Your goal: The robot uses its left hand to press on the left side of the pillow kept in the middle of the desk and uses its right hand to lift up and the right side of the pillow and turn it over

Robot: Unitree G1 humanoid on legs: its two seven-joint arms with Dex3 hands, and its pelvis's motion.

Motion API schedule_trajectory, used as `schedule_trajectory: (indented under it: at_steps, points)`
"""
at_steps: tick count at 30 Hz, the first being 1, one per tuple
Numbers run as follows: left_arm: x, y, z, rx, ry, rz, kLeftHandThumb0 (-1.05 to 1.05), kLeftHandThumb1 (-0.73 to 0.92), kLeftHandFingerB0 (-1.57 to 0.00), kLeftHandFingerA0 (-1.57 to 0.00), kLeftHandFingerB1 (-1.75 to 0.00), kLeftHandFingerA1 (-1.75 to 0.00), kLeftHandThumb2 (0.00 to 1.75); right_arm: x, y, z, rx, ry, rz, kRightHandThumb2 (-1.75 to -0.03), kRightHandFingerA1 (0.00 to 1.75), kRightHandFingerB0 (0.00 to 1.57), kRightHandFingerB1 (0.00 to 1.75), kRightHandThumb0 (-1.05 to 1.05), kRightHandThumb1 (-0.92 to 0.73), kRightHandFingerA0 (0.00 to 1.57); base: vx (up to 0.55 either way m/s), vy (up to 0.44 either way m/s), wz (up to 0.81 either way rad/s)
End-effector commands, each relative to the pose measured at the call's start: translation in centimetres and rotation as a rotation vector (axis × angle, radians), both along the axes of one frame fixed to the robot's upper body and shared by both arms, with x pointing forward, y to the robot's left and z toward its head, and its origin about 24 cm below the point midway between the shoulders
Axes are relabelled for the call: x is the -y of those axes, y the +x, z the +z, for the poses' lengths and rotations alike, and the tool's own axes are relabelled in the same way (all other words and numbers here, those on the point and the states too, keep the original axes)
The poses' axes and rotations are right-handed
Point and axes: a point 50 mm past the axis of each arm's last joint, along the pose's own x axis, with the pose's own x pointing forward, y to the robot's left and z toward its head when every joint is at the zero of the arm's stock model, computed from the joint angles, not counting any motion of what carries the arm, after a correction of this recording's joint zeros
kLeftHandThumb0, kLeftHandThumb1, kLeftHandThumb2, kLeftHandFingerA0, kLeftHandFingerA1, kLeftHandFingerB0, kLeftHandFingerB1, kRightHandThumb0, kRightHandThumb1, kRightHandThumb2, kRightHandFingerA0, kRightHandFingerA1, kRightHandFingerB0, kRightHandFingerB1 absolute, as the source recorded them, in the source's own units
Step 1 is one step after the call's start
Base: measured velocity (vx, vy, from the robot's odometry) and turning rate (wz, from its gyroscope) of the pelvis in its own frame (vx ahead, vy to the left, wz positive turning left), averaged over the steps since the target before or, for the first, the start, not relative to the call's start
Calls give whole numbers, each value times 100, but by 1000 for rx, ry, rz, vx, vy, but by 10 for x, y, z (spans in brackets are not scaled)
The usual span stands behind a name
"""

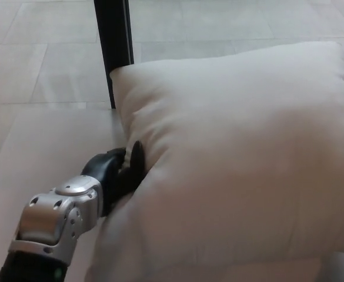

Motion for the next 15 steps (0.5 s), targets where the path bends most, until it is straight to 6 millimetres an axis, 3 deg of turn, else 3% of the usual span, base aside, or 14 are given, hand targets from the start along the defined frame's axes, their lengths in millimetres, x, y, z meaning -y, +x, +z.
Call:
schedule_trajectory:
  at_steps: [1, 2, 3, 4, 5, 6, 8, 9, 10, 11, 12, 13, 14, 15]
  points:
    - [35, -16, -26, -240, -80, -95, -88, 76, 0, 0, -12, -34, 112, -30, 12, -12, -102, 49, 41, -116, 34, 8, 3, -105, -72, 5, 0, 0, 0]
    - [38, -17, -27, -253, -88, -80, -88, 76, 0, 0, -12, -34, 112, -33, 13, -11, -93, 69, 42, -116, 34, 8, 3, -105, -72, 5, 0, 0, 0]
    - [43, -18, -32, -232, -15, -117, -82, 72, 0, 0, -20, -40, 112, -49, 17, -3, -46, 112, 103, -118, 27, 0, 1, -105, -74, 2, 0, 0, 0]
    - [49, -19, -33, -264, -58, -105, -93, 73, 0, 0, -9, -36, 109, -60, 20, 1, -31, 161, 130, -117, 26, 0, 3, -105, -71, 2, 0, 0, 0]
    - [50, -19, -33, -268, -63, -102, -93, 73, 0, 0, -9, -36, 109, -61, 20, 2, -30, 166, 132, -117, 26, 0, 3, -105, -71, 2, 0, 0, 0]
    - [59, -20, -35, -273, -77, -126, -105, 80, 0, 0, -1, -26, 111, -75, 23, 8, -13, 182, 171, -115, 30, 2, 5, -105, -69, 3, 0, 0, 0]
    - [72, -21, -37, -275, -96, -193, -105, 79, 0, 0, -5, -24, 110, -96, 25, 16, 5, 193, 240, -115, 33, 0, 3, -105, -70, 3, 0, 0, 0]
    - [80, -21, -37, -268, -39, -238, -103, 77, 0, -7, -9, -53, 113, -109, 25, 18, -4, 193, 277, -116, 29, 0, 4, -105, -71, 1, 0, 0, 0]
    - [83, -20, -38, -265, -14, -253, -103, 77, 0, -7, -9, -53, 113, -113, 25, 19, -8, 192, 291, -116, 29, 0, 4, -105, -71, 1, 0, 0, 0]
    - [86, -20, -37, -267, -15, -252, -92, 69, 0, -12, -2, -61, 85, -116, 24, 18, -18, 185, 308, -115, 26, 0, 4, -105, -70, 1, 0, 0, 0]
    - [85, -19, -35, -265, -12, -248, -92, 69, 0, -12, -2, -61, 85, -119, 26, 18, -21, 185, 318, -115, 26, 0, 4, -105, -70, 1, 0, 0, 0]
    - [88, -20, -36, -284, -50, -215, -86, 78, 0, -16, -14, -65, 64, -127, 25, 16, -26, 186, 341, -113, 32, 0, 3, -105, -69, 2, 0, 0, 0]
    - [90, -20, -37, -294, -67, -201, -86, 78, 0, -16, -14, -65, 64, -130, 24, 15, -29, 186, 350, -113, 32, 0, 3, -105, -69, 2, 0, 0, 0]
    - [92, -20, -37, -301, -50, -215, -98, 72, 0, -26, -12, -67, 108, -133, 23, 14, -38, 181, 362, -112, 36, 0, 5, -105, -67, 2, 0, 0, 0]
